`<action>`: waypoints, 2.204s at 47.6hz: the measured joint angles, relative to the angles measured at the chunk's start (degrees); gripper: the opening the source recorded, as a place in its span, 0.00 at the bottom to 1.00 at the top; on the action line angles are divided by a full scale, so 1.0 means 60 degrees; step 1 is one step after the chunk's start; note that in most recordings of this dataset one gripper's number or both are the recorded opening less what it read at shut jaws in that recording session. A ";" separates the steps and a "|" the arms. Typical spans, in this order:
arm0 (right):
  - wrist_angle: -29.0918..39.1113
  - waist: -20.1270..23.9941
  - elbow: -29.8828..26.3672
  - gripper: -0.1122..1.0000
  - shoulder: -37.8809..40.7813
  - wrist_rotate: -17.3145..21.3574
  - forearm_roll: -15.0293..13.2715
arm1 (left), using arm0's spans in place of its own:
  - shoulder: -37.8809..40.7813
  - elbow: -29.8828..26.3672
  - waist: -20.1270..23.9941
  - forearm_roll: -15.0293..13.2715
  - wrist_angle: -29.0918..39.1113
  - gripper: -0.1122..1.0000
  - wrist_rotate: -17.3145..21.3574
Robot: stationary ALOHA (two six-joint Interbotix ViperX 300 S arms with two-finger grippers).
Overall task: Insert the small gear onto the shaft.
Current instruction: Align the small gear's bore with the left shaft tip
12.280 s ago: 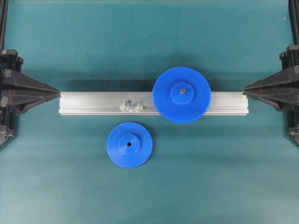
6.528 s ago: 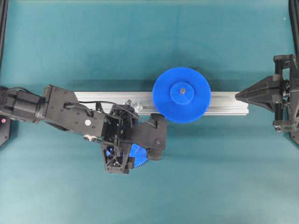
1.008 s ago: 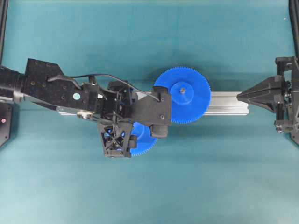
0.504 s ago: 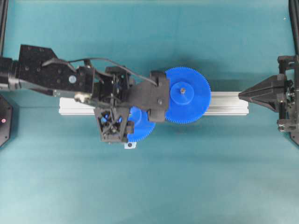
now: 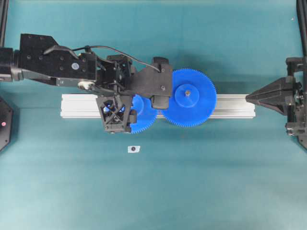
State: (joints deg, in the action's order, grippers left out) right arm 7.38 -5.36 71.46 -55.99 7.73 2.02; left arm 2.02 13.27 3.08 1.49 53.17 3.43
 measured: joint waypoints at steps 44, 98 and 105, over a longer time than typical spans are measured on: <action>0.0293 0.0000 0.0000 0.12 0.0000 0.0000 0.0000 | 0.0249 0.0483 0.0176 0.0000 -0.0967 0.72 0.0029; 0.0513 0.0000 -0.0015 0.12 0.0000 0.0000 0.0000 | 0.0308 0.0952 0.0601 -0.0029 -0.1655 0.72 0.0205; 0.0513 0.0000 -0.0015 0.12 0.0000 0.0000 0.0000 | 0.0278 0.0996 0.0630 -0.0044 -0.1641 0.72 0.0278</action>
State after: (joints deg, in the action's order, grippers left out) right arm 10.46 -5.36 71.37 -55.99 7.73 2.02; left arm 3.69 19.25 6.86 1.23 43.33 5.10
